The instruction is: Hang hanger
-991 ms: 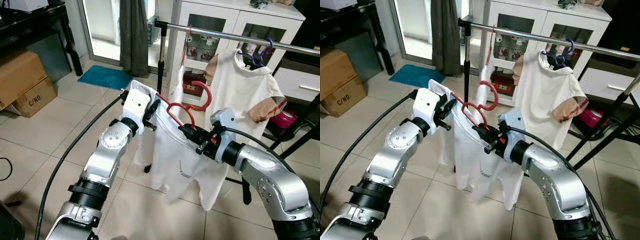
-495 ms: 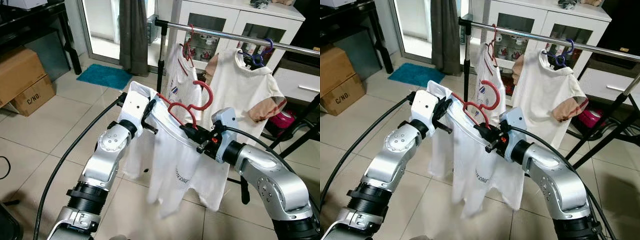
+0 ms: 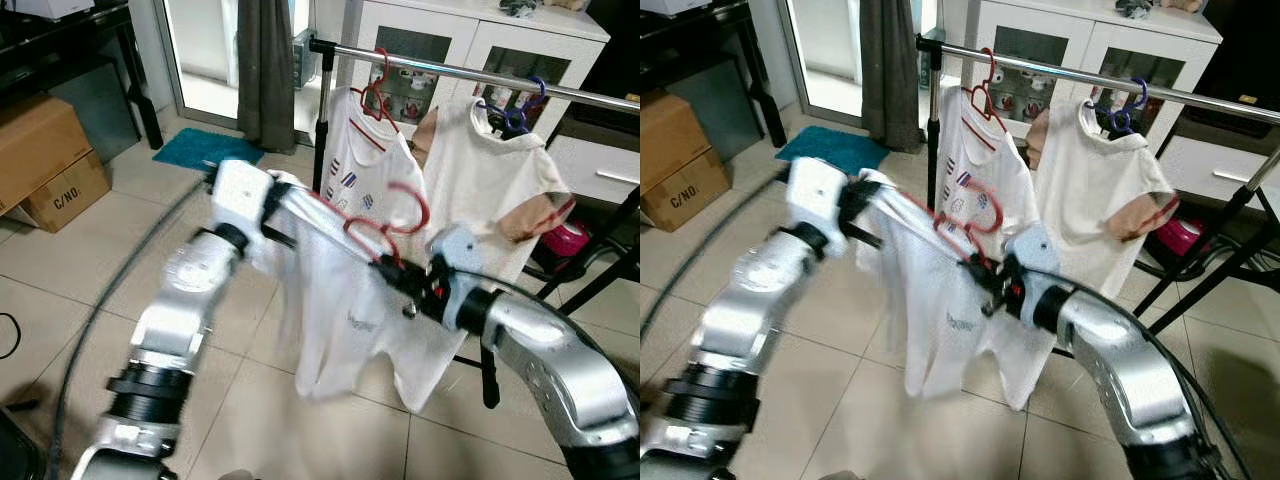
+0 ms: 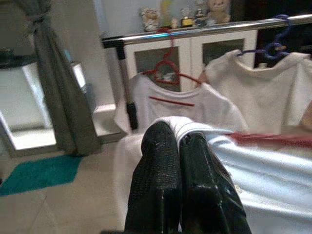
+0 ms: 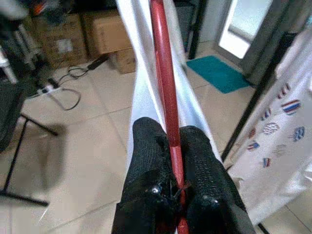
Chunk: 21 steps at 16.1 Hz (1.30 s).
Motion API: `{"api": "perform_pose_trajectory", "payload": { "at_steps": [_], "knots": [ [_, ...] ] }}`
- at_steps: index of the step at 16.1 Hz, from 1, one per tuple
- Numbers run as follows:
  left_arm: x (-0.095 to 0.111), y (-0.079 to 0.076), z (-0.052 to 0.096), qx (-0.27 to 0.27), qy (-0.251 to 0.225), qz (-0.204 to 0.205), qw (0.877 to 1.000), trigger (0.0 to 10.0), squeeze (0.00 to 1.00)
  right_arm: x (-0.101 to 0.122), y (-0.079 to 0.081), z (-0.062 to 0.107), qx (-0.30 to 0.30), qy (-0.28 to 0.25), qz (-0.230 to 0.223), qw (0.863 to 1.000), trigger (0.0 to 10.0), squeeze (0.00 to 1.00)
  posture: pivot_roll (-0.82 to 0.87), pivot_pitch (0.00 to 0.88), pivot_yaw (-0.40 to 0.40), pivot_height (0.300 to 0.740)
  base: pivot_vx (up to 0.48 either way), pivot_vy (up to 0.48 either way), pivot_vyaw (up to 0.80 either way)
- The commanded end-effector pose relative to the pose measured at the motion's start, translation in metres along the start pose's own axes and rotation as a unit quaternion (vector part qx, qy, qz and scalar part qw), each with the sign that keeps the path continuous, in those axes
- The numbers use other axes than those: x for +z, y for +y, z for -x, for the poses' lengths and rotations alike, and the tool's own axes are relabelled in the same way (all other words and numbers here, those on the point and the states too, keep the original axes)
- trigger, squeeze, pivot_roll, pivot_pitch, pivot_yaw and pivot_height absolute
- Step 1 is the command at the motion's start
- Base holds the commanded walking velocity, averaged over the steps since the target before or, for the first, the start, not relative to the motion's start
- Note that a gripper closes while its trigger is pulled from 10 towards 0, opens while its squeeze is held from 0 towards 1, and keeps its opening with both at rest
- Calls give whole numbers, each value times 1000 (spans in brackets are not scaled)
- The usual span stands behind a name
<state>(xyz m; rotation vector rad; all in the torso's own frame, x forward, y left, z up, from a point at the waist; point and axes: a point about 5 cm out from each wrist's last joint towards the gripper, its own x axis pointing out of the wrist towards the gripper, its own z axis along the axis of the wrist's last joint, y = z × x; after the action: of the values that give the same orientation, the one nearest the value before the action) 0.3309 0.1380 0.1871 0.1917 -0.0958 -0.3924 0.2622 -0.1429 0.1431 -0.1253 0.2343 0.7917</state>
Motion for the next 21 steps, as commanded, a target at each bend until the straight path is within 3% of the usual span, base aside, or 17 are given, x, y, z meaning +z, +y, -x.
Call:
{"api": "perform_pose_trajectory", "payload": {
  "at_steps": [1, 2, 3, 6, 11, 14, 15, 16, 17, 18, 21],
  "knots": [
    [30, 27, 2, 41, -48, -14, 998, 0, 0, -14, -4, 8, 0, 38, 1, 999, 0, 0, -79, 0, -59, 740, 0, 0, 0],
    [36, 47, 6, 56, -42, -30, 997, 0, 0, -19, -3, 15, 22, 51, 9, 998, 0, 0, -79, 0, -59, 740, 0, 0, 0],
    [37, 51, 7, 60, -40, -32, 997, 0, 0, -20, -3, 16, 25, 53, 10, 998, 0, 0, -79, 0, -59, 740, 0, 0, 0],
    [39, 84, 15, 96, -27, -43, 994, 0, 0, -22, -3, 25, 53, 54, 4, 997, 0, 0, -79, 0, -57, 740, 0, 0, 0],
    [29, 118, 24, 199, -20, 9, 980, 0, 0, -14, 15, 35, 148, 12, -32, 988, 0, 0, -79, 0, -45, 740, 0, 0, 0],
    [26, 126, 26, 213, -29, 26, 976, 0, 0, -17, 16, 40, 151, 16, -44, 987, 0, 0, -81, 0, -43, 740, 0, 0, 0],
    [27, 126, 25, 203, -34, 26, 978, 0, 0, -18, 14, 39, 143, 20, -42, 989, 0, 0, -80, 0, -43, 740, 0, 0, 0],
    [33, 117, 20, 143, -40, 22, 989, 0, 0, -19, 7, 34, 104, 27, -32, 994, 0, 0, -79, 0, -45, 740, 0, 0, 0],
    [34, 113, 18, 123, -40, 17, 991, 0, 0, -19, 5, 32, 91, 28, -30, 995, 0, 0, -79, 0, -45, 740, 0, 0, 0],
    [35, 89, 11, 31, -24, -11, 999, 0, 0, -15, 0, 19, 46, 34, -13, 998, 0, 0, -77, 0, -47, 740, 0, 0, 0],
    [26, 57, 6, -61, 6, -35, 998, 0, 0, -3, -3, 2, -6, -2, -35, 999, 0, 0, -77, 0, -47, 740, 0, 0, 0]
  ]
}}
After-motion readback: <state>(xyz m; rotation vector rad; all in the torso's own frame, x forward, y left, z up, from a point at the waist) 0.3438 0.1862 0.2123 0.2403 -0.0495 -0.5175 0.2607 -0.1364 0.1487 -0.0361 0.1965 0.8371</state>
